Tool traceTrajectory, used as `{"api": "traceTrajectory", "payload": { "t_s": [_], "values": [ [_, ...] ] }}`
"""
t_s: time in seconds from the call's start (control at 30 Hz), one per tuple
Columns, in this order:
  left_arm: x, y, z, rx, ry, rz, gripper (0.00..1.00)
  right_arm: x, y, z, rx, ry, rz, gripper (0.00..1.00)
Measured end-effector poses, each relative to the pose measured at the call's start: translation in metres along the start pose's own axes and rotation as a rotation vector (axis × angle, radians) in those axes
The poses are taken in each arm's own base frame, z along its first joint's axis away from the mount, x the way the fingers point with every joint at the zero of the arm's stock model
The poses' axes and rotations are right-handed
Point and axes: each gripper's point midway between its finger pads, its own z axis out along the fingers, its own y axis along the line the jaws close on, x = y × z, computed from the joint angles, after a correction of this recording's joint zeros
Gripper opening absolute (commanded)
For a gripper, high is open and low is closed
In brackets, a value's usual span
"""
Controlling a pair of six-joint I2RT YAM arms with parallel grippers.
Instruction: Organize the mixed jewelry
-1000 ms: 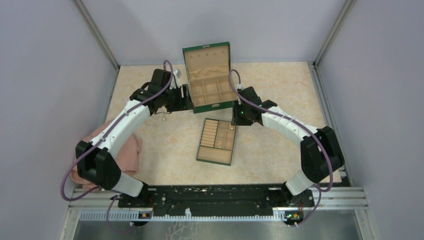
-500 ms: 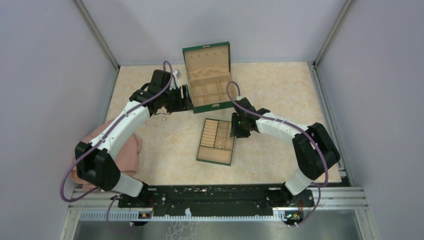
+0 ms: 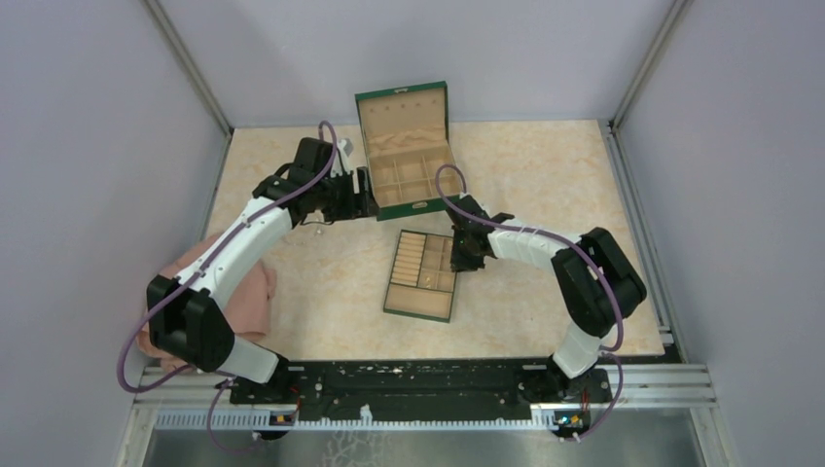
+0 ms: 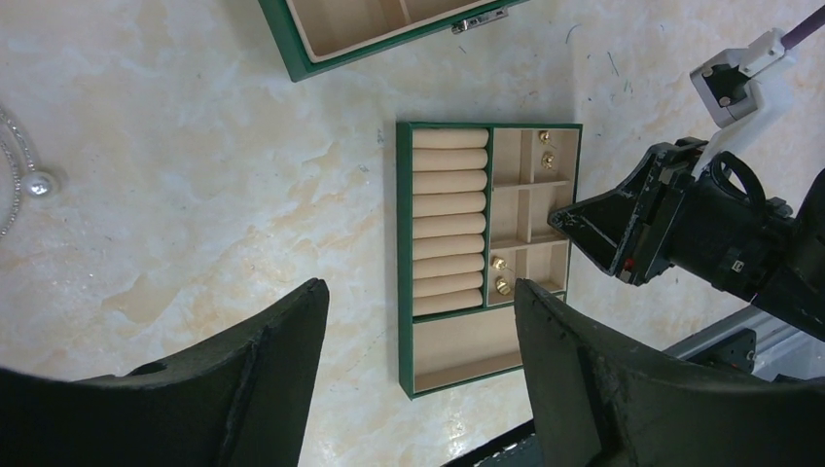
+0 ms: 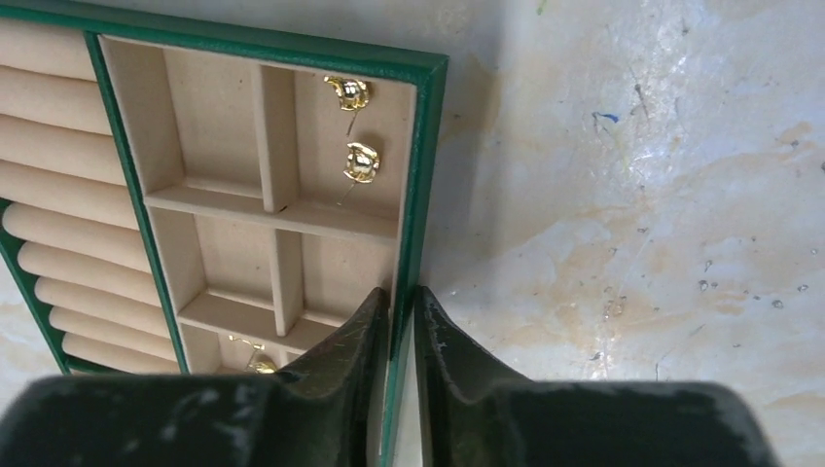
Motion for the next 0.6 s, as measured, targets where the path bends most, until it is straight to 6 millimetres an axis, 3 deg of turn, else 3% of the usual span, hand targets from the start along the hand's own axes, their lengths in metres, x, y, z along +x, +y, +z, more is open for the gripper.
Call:
{"api": "traceTrajectory", "payload": {
  "t_s": [0.1,0.3,0.6],
  "values": [
    [0.003,0.0,0.002,0.005,0.008,-0.002,0.79,-0.001,-0.001,0.0,0.011,-0.006,0.01,0.0],
    [0.002,0.004,0.013,-0.002,0.01,-0.005,0.8,-0.003,-0.013,-0.006,0.068,-0.022,0.004,0.0],
    [-0.016,0.027,0.058,-0.059,0.045,-0.094,0.8,-0.013,-0.046,-0.059,0.149,-0.064,0.033,0.0]
  ]
}}
